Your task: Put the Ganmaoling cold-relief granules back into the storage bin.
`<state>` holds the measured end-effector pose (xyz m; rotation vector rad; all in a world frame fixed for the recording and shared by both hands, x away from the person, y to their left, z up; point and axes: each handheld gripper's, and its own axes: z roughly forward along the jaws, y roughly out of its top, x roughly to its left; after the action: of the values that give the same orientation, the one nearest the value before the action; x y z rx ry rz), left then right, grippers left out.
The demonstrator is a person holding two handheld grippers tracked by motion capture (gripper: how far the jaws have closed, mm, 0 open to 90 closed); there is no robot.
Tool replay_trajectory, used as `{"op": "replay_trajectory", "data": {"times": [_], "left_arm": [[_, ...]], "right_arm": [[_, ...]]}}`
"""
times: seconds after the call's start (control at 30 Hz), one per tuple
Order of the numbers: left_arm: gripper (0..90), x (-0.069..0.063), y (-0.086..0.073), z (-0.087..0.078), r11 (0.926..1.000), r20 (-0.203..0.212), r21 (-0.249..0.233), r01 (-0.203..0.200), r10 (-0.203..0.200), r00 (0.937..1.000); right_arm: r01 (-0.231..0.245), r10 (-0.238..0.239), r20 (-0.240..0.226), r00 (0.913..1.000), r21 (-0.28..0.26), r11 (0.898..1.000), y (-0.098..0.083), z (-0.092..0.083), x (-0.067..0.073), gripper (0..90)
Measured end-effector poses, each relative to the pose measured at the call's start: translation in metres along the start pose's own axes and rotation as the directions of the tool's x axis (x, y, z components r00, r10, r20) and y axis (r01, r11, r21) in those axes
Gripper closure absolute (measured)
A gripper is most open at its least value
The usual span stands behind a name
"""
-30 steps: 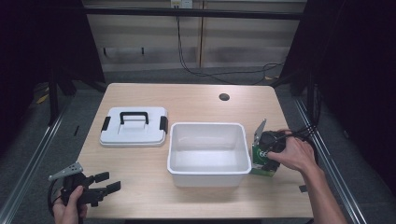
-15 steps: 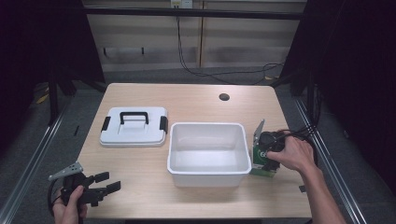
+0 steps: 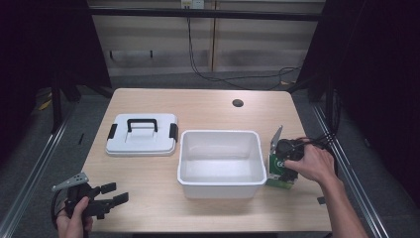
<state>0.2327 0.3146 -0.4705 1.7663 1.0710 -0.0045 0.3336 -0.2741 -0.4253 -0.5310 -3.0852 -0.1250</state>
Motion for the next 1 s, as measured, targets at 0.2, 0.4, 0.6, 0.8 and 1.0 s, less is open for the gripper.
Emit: {"op": "replay_trajectory", "data": {"times": [0.2, 0.4, 0.6, 0.8, 1.0], "left_arm": [[16.2, 0.0, 0.0, 0.0, 1.0, 0.001, 0.002, 0.0, 0.0, 1.0], [16.3, 0.0, 0.0, 0.0, 1.0, 0.004, 0.0, 0.005, -0.005, 1.0], [16.2, 0.001, 0.0, 0.001, 1.0, 0.0, -0.001, 0.008, -0.008, 1.0], [16.2, 0.001, 0.0, 0.0, 1.0, 0.001, -0.002, 0.007, -0.007, 1.0], [16.3, 0.002, 0.0, 0.001, 1.0, 0.001, 0.001, 0.009, -0.009, 1.0]], "right_arm": [[-0.01, 0.01, -0.006, 0.9999, -0.014, 1.0, -0.002, -0.004, -0.001, 15.4], [-0.015, 0.014, -0.008, 0.9999, -0.014, 1.0, -0.004, -0.007, -0.001, 15.5], [-0.016, 0.016, -0.006, 0.9999, -0.015, 1.0, -0.006, -0.014, 0.0, 15.6], [-0.013, 0.013, 0.003, 0.9999, -0.011, 1.0, -0.007, -0.021, 0.001, 15.6], [-0.004, 0.004, 0.014, 0.9999, -0.025, 1.0, -0.008, -0.028, 0.003, 15.6]]}}
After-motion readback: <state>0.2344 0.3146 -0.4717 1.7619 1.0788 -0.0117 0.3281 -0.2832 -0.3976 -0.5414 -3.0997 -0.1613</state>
